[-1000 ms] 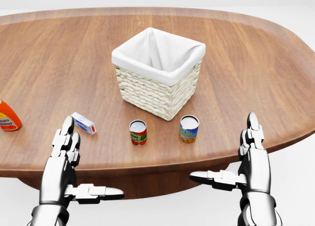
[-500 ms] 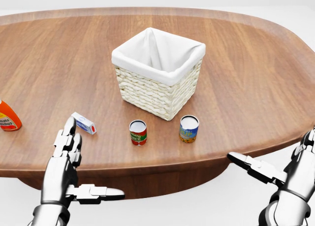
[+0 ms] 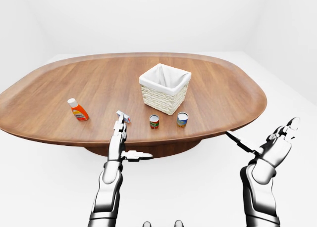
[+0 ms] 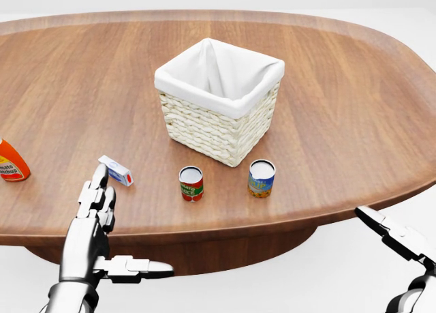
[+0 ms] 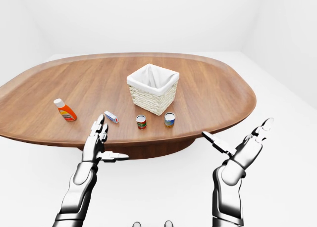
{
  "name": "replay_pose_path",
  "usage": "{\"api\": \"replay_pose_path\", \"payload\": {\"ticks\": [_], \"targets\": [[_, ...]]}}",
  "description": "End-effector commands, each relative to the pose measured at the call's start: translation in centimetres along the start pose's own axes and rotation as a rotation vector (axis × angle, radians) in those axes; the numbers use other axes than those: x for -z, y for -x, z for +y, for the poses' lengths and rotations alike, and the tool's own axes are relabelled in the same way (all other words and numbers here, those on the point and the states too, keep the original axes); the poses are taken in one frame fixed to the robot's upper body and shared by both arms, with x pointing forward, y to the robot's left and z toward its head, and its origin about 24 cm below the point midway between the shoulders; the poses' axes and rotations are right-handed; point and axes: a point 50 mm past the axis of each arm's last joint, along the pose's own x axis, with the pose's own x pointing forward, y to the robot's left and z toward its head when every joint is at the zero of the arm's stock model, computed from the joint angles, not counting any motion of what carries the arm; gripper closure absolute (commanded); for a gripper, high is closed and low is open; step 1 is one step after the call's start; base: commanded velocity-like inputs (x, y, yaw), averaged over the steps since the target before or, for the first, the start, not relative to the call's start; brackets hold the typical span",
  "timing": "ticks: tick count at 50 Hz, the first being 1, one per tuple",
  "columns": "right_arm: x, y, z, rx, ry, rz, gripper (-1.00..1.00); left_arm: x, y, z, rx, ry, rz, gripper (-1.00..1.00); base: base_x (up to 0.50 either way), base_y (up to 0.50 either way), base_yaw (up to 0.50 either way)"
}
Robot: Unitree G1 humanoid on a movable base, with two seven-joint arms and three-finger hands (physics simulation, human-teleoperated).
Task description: Pick up the alphabet soup and the cream cheese box, and put them in the basket.
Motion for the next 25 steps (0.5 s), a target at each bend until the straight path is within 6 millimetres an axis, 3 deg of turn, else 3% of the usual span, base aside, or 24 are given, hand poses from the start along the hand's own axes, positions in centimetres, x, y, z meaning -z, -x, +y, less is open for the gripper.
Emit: {"api": "replay_pose_path", "payload": {"ticks": [1, 10, 25], "targets": [[-0.43, -0.23, -0.94, 0.038, 0.004, -0.032, -1.0, -0.1, 0.05, -0.02, 0.0, -0.002, -0.002, -1.0, 0.0, 0.0, 0.0], [-0.58, -0.64, -1.55, 0.066, 0.068, -0.012, -1.0, -0.35, 0.16, 0.01, -0.003, -0.004, -0.016, -1.0, 0.0, 0.0, 0.0], [-0.35, -0.58, -1.27, 0.055, 0.01, 0.016, -1.0, -0.26, 0.14, 0.03, -0.005, -0.005, -0.021, -1.0, 0.0, 0.0, 0.0]]}}
